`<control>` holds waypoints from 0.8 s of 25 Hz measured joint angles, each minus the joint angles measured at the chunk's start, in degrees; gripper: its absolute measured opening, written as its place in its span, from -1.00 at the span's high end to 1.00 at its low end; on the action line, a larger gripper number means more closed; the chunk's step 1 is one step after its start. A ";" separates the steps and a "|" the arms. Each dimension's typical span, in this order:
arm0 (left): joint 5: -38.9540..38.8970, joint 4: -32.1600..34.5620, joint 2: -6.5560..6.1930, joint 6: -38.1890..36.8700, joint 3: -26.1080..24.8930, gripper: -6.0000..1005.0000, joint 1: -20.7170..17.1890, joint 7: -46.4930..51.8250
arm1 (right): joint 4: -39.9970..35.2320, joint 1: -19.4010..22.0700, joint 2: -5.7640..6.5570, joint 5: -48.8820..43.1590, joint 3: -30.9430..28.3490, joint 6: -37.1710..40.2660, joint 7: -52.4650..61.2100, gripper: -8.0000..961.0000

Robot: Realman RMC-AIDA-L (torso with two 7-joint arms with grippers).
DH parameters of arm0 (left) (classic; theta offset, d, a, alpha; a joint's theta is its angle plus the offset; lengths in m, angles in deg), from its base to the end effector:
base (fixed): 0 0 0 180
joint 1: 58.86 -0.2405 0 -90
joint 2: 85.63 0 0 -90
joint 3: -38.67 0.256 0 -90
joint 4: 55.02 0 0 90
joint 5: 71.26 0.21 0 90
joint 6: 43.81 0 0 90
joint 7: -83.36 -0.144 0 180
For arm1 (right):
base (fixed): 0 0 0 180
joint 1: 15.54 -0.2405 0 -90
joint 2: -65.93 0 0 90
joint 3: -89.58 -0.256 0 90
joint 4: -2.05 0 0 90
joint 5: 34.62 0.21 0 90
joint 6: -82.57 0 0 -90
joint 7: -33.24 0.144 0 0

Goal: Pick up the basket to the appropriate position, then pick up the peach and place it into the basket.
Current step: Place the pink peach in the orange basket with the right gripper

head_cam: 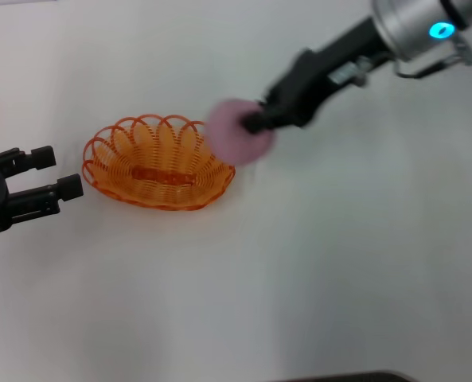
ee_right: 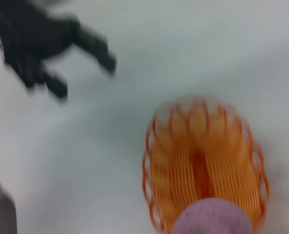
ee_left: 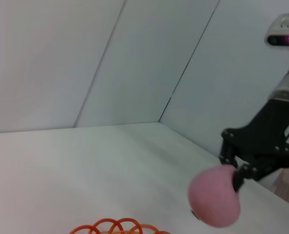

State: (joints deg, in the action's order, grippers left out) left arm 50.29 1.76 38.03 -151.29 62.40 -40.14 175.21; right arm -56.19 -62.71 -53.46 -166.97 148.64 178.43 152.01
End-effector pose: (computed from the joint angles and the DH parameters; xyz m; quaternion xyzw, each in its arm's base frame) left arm -0.2973 0.2564 0.0517 -0.8949 -0.3245 -0.2721 0.1409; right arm 0.1382 0.3746 -0.0033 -0.9772 0.2117 -0.0070 0.0129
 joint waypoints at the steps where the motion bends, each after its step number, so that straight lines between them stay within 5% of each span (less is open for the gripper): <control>1: 0.00 0.01 0.00 -0.04 0.00 -0.65 0.00 0.00 | 1.29 -0.13 -0.12 1.98 0.43 -1.69 -0.34 0.72; 8: 0.11 0.09 0.00 -0.10 -0.21 -0.65 0.00 0.00 | 17.30 -1.52 -0.69 18.13 6.45 -19.18 -8.35 0.71; 10: 0.13 0.09 -0.01 -0.13 -0.26 -0.65 -0.08 0.00 | 20.06 -1.63 -0.84 21.57 8.32 -22.91 -10.68 0.57; 20: -0.15 0.09 0.00 -0.24 -0.27 -0.65 -0.38 0.03 | 21.41 -1.32 -0.71 25.78 11.67 -25.08 -12.86 0.00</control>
State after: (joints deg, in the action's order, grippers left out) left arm 50.14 1.85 38.02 -151.53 62.13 -40.53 175.24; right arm -34.78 -64.03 -54.16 -141.18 160.31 153.36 139.14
